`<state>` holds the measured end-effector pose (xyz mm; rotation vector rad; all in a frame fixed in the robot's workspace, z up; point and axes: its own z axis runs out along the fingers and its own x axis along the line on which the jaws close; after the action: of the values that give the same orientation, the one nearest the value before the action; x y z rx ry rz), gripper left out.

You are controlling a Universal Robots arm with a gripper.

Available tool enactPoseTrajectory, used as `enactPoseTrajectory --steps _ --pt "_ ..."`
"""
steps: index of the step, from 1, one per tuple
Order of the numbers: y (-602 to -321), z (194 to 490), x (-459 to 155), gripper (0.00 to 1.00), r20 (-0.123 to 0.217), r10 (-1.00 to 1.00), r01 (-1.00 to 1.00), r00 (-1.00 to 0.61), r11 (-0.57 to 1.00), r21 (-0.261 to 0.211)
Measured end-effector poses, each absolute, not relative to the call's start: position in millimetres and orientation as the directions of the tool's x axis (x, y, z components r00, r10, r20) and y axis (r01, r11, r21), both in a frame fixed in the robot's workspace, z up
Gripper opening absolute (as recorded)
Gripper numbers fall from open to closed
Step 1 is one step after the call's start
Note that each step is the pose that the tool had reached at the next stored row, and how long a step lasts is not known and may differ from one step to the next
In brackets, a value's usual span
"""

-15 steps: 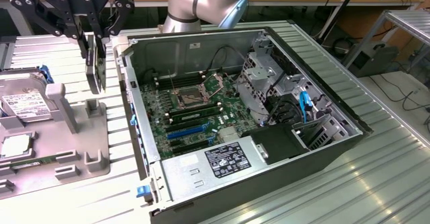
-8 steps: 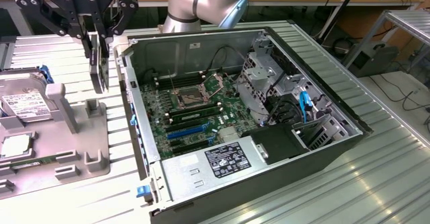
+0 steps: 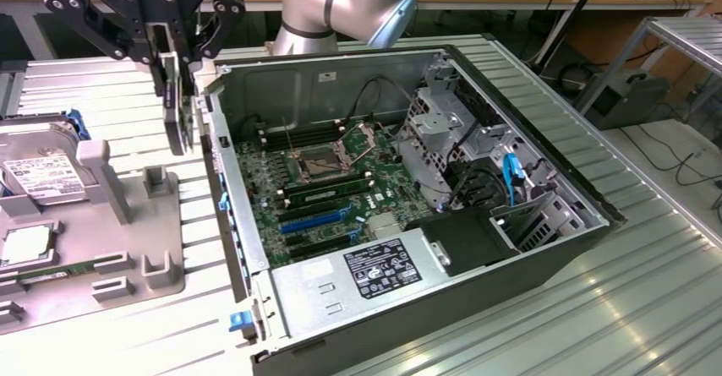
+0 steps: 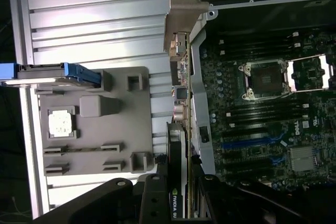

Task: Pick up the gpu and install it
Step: 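Pick up the gpu and move the gpu toward the slot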

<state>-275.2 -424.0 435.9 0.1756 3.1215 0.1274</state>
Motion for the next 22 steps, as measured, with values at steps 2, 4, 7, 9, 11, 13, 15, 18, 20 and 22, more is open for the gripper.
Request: enactPoseTrajectory --steps 2,4,7,9,11,13,15,18,20,22 --pt "-424 436 -273 0.27 -0.008 0.112 0.111 -0.994 0.990 0.082" --pt "-424 436 -271 0.27 -0.008 0.113 0.112 -0.994 0.990 0.082" --pt "-424 436 -267 0.27 -0.008 0.113 0.112 -0.994 0.990 0.082" --pt "-424 436 -264 0.27 -0.008 0.113 0.111 -0.994 0.990 0.082" --pt "-424 436 -260 0.27 -0.008 0.112 0.111 -0.994 0.990 0.082" --pt "-424 436 -257 0.27 -0.008 0.112 0.111 -0.994 0.990 0.082" --pt "-424 436 -254 0.27 -0.008 0.112 0.111 -0.994 0.990 0.082" --pt "-424 436 -251 0.27 -0.008 0.113 0.111 -0.994 0.990 0.082" --pt "-424 436 -248 0.27 -0.008 0.113 0.111 -0.994 0.990 0.082" --pt "-424 436 -243 0.27 -0.008 0.113 0.111 -0.994 0.990 0.082"
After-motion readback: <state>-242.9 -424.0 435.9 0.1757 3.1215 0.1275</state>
